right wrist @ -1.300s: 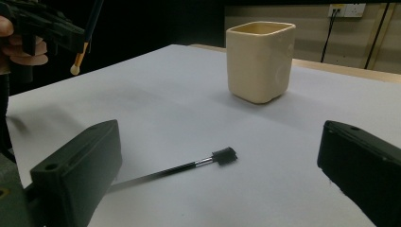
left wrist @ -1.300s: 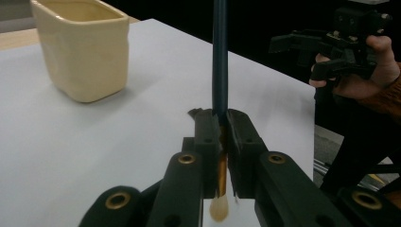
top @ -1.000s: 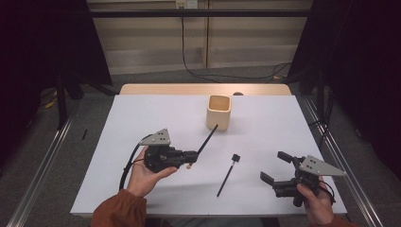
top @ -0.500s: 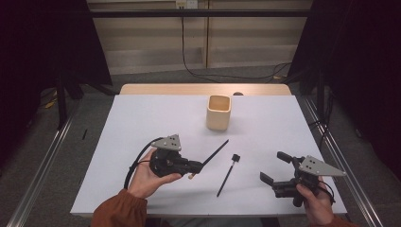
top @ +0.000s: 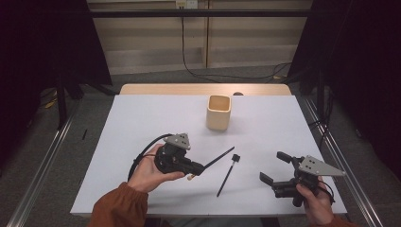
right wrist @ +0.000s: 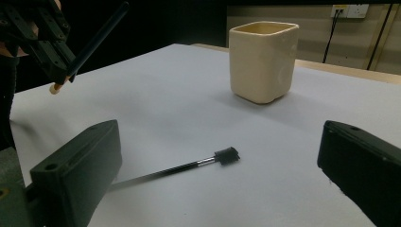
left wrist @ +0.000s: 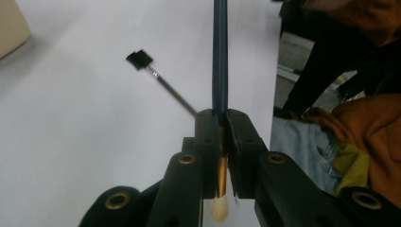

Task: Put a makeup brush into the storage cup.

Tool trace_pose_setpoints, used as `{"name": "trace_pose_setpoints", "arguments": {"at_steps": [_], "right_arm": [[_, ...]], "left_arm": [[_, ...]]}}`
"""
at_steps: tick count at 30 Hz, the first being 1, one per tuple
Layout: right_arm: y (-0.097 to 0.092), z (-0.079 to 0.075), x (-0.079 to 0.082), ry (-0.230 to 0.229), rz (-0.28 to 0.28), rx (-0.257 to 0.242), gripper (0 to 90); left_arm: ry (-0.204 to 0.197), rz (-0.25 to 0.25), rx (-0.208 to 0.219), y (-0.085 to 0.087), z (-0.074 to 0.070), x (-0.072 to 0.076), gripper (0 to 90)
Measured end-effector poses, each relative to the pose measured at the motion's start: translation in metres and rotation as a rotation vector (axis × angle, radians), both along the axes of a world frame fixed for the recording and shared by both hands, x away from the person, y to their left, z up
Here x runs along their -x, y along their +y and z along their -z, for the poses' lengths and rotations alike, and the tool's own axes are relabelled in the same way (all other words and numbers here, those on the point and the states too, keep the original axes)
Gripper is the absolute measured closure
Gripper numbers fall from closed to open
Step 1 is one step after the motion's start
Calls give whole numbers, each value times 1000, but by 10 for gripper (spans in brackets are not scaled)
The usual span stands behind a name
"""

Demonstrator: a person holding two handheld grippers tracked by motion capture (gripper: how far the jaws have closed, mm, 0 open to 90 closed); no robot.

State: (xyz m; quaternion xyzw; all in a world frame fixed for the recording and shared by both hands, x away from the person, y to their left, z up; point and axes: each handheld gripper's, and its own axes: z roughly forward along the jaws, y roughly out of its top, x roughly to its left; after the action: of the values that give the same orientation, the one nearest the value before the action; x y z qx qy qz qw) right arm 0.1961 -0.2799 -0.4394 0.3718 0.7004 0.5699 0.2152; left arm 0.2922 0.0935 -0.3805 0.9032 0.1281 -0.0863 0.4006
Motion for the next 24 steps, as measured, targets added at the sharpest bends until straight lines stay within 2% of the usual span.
{"name": "trace_pose_setpoints", "arguments": {"at_steps": [4, 5, 9, 17, 24], "right_arm": [[1, 0, 0, -1, -4, 3, 0], [0, 0, 0, 0, -4, 3, 0], [0, 0, 0, 1, -4, 2, 0], [0, 0, 0, 2, -6, 3, 0], [0, 1, 0, 5, -6, 4, 0]], "left_arm": [[10, 20, -52, -1, -1, -5, 838], [3, 23, -73, -2, -1, -6, 838], [11, 46, -99, -4, -2, -7, 838], [22, 79, -203, -8, 2, -9, 838], [13, 111, -282, -12, 3, -12, 838]]}}
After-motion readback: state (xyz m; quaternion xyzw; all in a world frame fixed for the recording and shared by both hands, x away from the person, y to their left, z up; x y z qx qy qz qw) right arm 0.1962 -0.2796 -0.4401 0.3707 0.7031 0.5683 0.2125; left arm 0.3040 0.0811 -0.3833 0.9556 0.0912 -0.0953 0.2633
